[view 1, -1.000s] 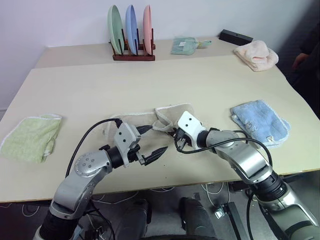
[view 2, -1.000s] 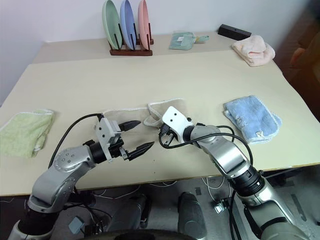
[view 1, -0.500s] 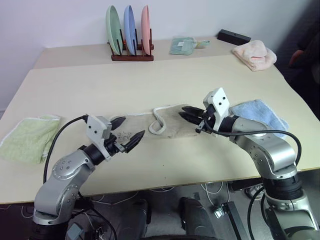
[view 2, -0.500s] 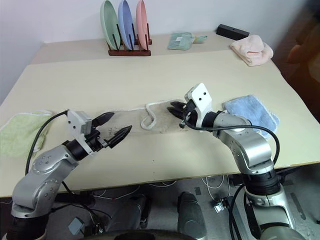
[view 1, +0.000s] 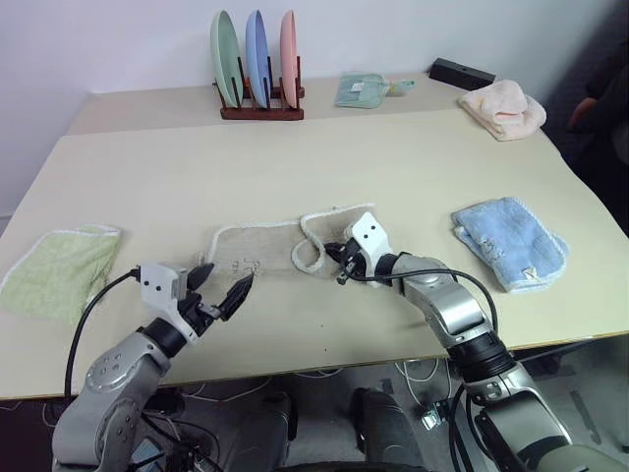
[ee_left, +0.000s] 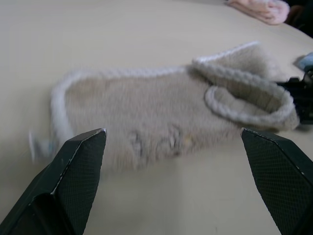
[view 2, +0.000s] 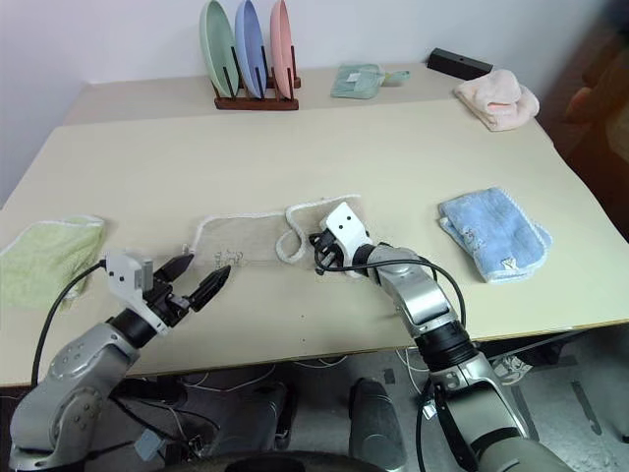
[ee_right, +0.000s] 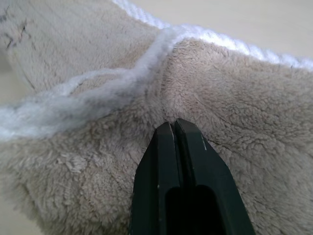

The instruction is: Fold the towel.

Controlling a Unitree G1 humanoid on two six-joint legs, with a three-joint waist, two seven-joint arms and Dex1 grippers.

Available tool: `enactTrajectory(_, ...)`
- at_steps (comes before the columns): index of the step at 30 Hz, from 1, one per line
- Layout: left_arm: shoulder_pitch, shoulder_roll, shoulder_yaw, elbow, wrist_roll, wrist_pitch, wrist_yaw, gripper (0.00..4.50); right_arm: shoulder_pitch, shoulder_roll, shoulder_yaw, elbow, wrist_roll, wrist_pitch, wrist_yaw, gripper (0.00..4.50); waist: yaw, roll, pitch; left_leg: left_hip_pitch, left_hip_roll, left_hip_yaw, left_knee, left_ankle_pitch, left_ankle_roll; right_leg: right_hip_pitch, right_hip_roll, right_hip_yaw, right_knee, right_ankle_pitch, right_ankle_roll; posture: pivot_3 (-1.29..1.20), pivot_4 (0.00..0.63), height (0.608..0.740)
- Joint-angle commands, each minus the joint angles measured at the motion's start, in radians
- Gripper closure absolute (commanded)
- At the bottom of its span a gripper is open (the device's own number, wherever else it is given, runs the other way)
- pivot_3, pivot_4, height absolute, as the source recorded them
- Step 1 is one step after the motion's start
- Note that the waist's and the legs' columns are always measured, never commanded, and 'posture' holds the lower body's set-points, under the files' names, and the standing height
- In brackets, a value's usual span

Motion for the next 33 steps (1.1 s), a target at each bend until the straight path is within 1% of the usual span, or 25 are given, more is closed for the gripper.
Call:
enactTrajectory(1, 0.049, -0.021, 0.025, -0.059, -0.017, -0.025, 0.021, 0.0, 0.016, -0.007, 0.031, -0.053, -0.054, -0.103, 0.021, 4.46, -0.001, 0.0, 0.0, 0.0, 0.0, 0.0, 0.0, 0.0, 0.0, 0.0, 0.0, 0.0, 0.0, 0.0, 0.0, 0.0, 0.15, 0.735)
enactTrajectory(5, 0.08, -0.03, 0.014, -0.061, -0.014, -0.03, 0.028, 0.0, 0.017, -0.027, 0.083, -0.067, -0.127, -0.163, 0.051, 4.46, -0.001, 0.0, 0.0, 0.0, 0.0, 0.0, 0.0, 0.0, 0.0, 0.0, 0.0, 0.0, 0.0, 0.0, 0.0, 0.0, 0.15, 0.735)
enactTrajectory(8, 0.08, -0.042, 0.009, -0.059, -0.019, -0.025, 0.044, 0.0, 0.013, -0.045, 0.109, -0.027, -0.197, -0.217, 0.045, 4.46, 0.0, 0.0, 0.0, 0.0, 0.0, 0.0, 0.0, 0.0, 0.0, 0.0, 0.0, 0.0, 0.0, -0.001, -0.001, 0.0, 0.15, 0.735)
enactTrajectory(9, 0.077, -0.055, 0.013, -0.058, -0.035, -0.013, 0.06, 0.0, 0.01, -0.039, 0.091, -0.024, -0.188, -0.203, 0.041, 4.23, 0.0, 0.0, 0.0, 0.0, 0.0, 0.0, 0.0, 0.0, 0.0, 0.0, 0.0, 0.0, 0.0, -0.001, -0.001, 0.0, 0.15, 0.735)
enactTrajectory(11, 0.074, -0.069, 0.019, -0.057, -0.055, 0.001, 0.078, 0.0, 0.008, -0.026, 0.062, -0.027, -0.171, -0.182, 0.038, 3.58, 0.0, 0.0, 0.0, 0.0, 0.0, 0.0, 0.0, 0.0, 0.0, 0.0, 0.0, 0.0, 0.0, -0.001, -0.001, 0.0, 0.15, 0.735)
enactTrajectory(12, 0.073, -0.071, 0.02, -0.057, -0.061, 0.004, 0.083, 0.0, 0.008, -0.022, 0.056, -0.028, -0.169, -0.177, 0.038, 3.11, 0.0, 0.0, 0.0, 0.0, 0.0, 0.0, 0.0, 0.0, 0.0, 0.0, 0.0, 0.0, 0.0, -0.001, -0.001, 0.0, 0.15, 0.735)
enactTrajectory(14, 0.067, -0.109, 0.041, -0.057, -0.15, 0.067, 0.147, 0.0, -0.02, -0.052, -0.003, -0.057, -0.179, -0.183, 0.017, 2.09, 0.0, 0.0, 0.0, 0.0, 0.0, 0.0, 0.0, 0.0, 0.0, 0.0, 0.0, 0.0, 0.0, -0.001, -0.001, 0.0, 0.15, 0.735)
enactTrajectory(16, 0.041, -0.147, 0.051, -0.044, -0.197, 0.134, 0.237, 0.0, -0.046, -0.088, -0.065, -0.079, -0.17, -0.184, 0.017, 1.08, 0.003, 0.0, 0.0, 0.0, 0.0, 0.0, 0.0, 0.0, 0.0, 0.0, 0.0, 0.0, 0.0, -0.001, -0.001, 0.0, 0.15, 0.735)
enactTrajectory(18, 0.014, -0.176, 0.069, -0.033, -0.246, 0.178, 0.309, 0.0, -0.053, -0.105, -0.093, -0.092, -0.154, -0.179, 0.03, 0.07, 0.005, -0.001, 0.0, -0.001, -0.001, -0.001, 0.001, 0.0, 0.0, 0.0, 0.0, 0.0, 0.0, 0.0, 0.0, 0.0, 0.15, 0.735)
enactTrajectory(19, 0.003, -0.187, 0.08, -0.029, -0.275, 0.197, 0.339, 0.0, -0.054, -0.109, -0.1, -0.096, -0.15, -0.177, 0.036, 0.03, 0.005, -0.001, 0.0, -0.001, 0.0, -0.001, 0.001, 0.0, 0.0, 0.0, 0.0, 0.0, 0.0, 0.0, 0.0, 0.0, 0.15, 0.735)
enactTrajectory(21, -0.069, -0.248, 0.113, 0.012, -0.388, 0.23, 0.452, 0.0, -0.054, -0.139, -0.132, -0.131, -0.119, -0.174, 0.075, 0.03, 0.004, -0.001, 0.0, 0.0, 0.0, -0.001, 0.001, 0.0, 0.0, 0.001, 0.0, -0.001, 0.0, 0.0, 0.0, 0.0, 0.15, 0.735)
enactTrajectory(22, -0.101, -0.269, 0.125, 0.03, -0.423, 0.242, 0.497, 0.0, -0.054, -0.15, -0.143, -0.146, -0.107, -0.172, 0.092, 0.03, 0.005, -0.001, 0.0, 0.0, 0.0, -0.001, 0.001, 0.0, 0.0, 0.001, 0.0, -0.001, 0.0, 0.0, 0.0, 0.0, 0.15, 0.735)
enactTrajectory(25, -0.164, -0.303, 0.149, 0.075, -0.51, 0.272, 0.6, 0.0, -0.053, -0.162, -0.159, -0.186, -0.08, -0.162, 0.119, 0.03, 0.004, -0.001, 0.0, 0.0, 0.0, -0.001, 0.001, 0.0, 0.0, 0.001, 0.0, -0.001, 0.0, 0.0, 0.0, 0.0, 0.15, 0.735)
enactTrajectory(28, -0.257, -0.343, 0.169, 0.167, -0.584, 0.282, 0.719, 0.0, -0.059, -0.157, -0.175, -0.236, -0.043, -0.131, 0.131, 0.03, 0.012, -0.001, 0.0, 0.0, 0.0, -0.001, 0.002, 0.0, 0.0, 0.001, 0.0, -0.001, 0.0, 0.0, 0.0, 0.0, 0.15, 0.735)
enactTrajectory(30, -0.298, -0.349, 0.167, 0.204, -0.594, 0.281, 0.75, 0.52, -0.056, -0.154, -0.177, -0.261, -0.031, -0.118, 0.136, 0.0, 0.023, -0.001, 0.0, 0.0, 0.0, -0.001, 0.003, 0.0, -0.001, 0.002, 0.0, -0.001, 0.0, 0.0, 0.0, 0.0, 0.15, 0.735)
enactTrajectory(31, -0.315, -0.354, 0.168, 0.217, -0.6, 0.273, 0.763, 0.86, -0.052, -0.154, -0.177, -0.27, -0.028, -0.113, 0.136, 0.0, 0.025, -0.001, 0.0, 0.0, 0.0, -0.001, 0.003, 0.0, -0.001, 0.002, 0.0, -0.001, 0.0, 0.0, 0.0, 0.0, 0.15, 0.735)
enactTrajectory(33, -0.342, -0.362, 0.173, 0.232, -0.621, 0.255, 0.78, 1.84, -0.039, -0.158, -0.175, -0.287, -0.026, -0.105, 0.135, 0.0, 0.028, -0.001, 0.0, 0.0, -0.001, -0.001, 0.004, 0.0, -0.001, 0.003, -0.001, -0.001, 0.0, 0.0, 0.0, 0.0, 0.15, 0.735)
